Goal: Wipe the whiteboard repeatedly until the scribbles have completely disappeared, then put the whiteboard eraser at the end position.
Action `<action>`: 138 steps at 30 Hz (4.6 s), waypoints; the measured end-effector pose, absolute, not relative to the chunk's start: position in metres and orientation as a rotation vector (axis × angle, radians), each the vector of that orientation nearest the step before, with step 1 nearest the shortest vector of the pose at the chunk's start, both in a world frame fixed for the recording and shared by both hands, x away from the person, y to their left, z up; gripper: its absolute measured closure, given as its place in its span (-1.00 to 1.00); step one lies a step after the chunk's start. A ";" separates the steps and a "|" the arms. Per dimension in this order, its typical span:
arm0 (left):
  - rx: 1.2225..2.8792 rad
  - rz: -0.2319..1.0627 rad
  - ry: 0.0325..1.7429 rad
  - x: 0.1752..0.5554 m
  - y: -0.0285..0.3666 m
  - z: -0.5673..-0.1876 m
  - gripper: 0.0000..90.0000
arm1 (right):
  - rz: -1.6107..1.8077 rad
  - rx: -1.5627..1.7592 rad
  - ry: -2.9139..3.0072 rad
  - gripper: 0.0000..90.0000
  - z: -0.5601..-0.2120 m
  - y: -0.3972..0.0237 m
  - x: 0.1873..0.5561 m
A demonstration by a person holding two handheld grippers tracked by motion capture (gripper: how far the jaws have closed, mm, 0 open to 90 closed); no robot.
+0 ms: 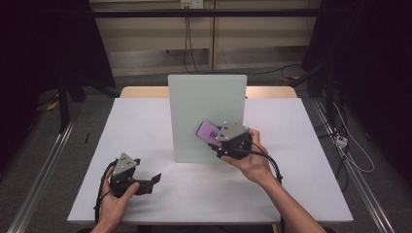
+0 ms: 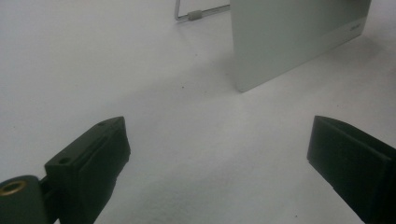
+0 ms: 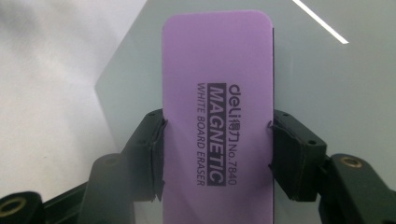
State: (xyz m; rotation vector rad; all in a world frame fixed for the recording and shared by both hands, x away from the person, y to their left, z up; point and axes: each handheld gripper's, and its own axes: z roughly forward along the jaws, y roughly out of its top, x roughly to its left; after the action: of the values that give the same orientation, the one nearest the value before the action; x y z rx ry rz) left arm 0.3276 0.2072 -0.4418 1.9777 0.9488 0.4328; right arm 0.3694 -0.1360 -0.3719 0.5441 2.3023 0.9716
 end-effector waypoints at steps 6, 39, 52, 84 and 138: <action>1.978 0.433 0.950 0.327 0.207 -0.442 -0.88 | 0.916 0.490 2.387 -0.08 -0.392 -0.117 0.366; 1.970 0.430 0.956 0.328 0.209 -0.442 -0.88 | 1.091 0.598 2.233 -0.08 -0.343 -0.132 0.386; 1.971 0.421 0.956 0.328 0.210 -0.443 -0.88 | 1.172 0.639 2.203 -0.08 -0.329 -0.165 0.376; 1.958 0.433 0.958 0.326 0.214 -0.442 -0.88 | 1.193 0.678 2.405 -0.08 -0.354 -0.173 0.364; 1.971 0.457 0.956 0.327 0.212 -0.440 -0.88 | 1.047 0.564 2.749 -0.08 -0.379 -0.150 0.347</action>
State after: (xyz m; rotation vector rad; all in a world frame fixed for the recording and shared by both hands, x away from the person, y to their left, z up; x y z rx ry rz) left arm 0.3266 0.2117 -0.4399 1.9711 0.9559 0.4575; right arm 0.3472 -0.1505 -0.3786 0.5638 2.7486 1.0472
